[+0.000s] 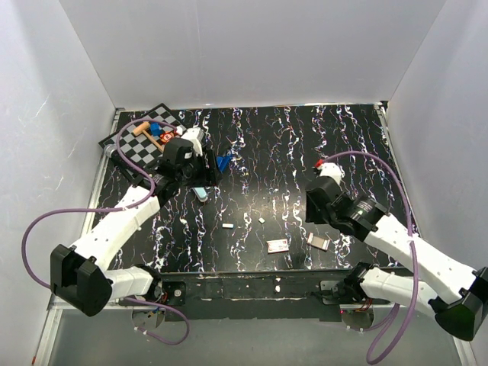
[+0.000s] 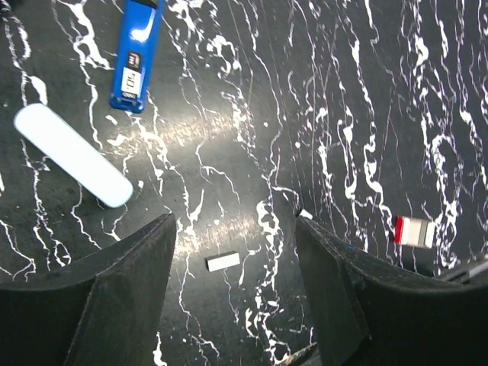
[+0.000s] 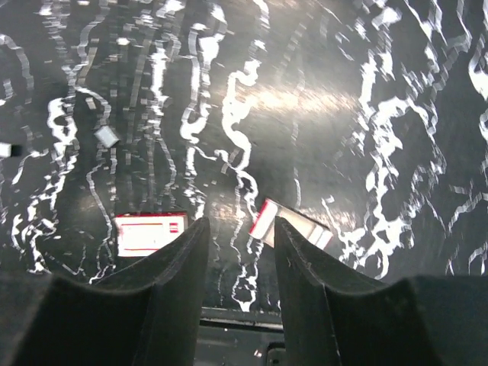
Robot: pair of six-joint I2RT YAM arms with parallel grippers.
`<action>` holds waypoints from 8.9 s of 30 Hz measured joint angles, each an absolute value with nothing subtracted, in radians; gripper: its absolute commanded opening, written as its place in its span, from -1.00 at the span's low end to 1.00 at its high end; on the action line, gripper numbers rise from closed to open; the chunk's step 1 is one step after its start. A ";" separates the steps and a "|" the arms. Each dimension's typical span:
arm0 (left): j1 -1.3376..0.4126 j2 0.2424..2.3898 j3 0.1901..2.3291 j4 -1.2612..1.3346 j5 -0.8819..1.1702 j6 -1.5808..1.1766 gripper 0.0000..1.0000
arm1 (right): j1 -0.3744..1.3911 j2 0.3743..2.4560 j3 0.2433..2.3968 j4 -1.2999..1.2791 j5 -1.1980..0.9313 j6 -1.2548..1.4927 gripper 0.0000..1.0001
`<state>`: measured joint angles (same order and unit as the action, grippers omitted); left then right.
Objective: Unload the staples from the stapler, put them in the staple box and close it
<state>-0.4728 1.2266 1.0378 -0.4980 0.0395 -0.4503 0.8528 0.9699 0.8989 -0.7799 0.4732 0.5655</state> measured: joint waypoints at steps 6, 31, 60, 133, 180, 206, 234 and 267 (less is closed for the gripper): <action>-0.501 1.212 1.014 -0.521 0.098 -0.404 0.28 | 0.703 0.921 0.799 -0.898 0.450 0.714 -0.03; -0.501 1.149 0.957 -0.516 0.240 -0.377 0.28 | 0.660 1.027 0.658 -1.036 0.218 0.867 0.15; -0.501 1.195 0.956 -0.517 0.253 -0.364 0.29 | 0.525 1.089 0.624 -0.853 0.150 0.720 0.27; -0.501 1.204 0.956 -0.520 0.251 -0.358 0.29 | 0.597 1.551 0.890 -0.548 0.027 0.400 0.15; -0.501 0.583 0.815 -0.544 -0.265 -0.332 0.96 | 1.029 1.854 1.472 -0.630 -0.147 -0.138 0.10; -0.501 0.562 0.808 -0.538 -0.296 -0.315 0.96 | 1.126 2.077 1.609 -0.678 0.039 -0.215 0.05; -0.501 0.574 0.808 -0.538 -0.296 -0.314 0.96 | 1.126 2.136 1.647 -0.687 0.032 -0.221 -0.59; -0.501 0.579 0.808 -0.538 -0.296 -0.314 0.96 | 0.978 1.678 1.361 -0.738 0.176 0.078 -0.71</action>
<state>-0.5014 0.5793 0.8078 -0.5385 -0.2962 -0.3141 0.9775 1.6775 1.3609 -0.7376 0.1764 0.0776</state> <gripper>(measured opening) 0.981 0.210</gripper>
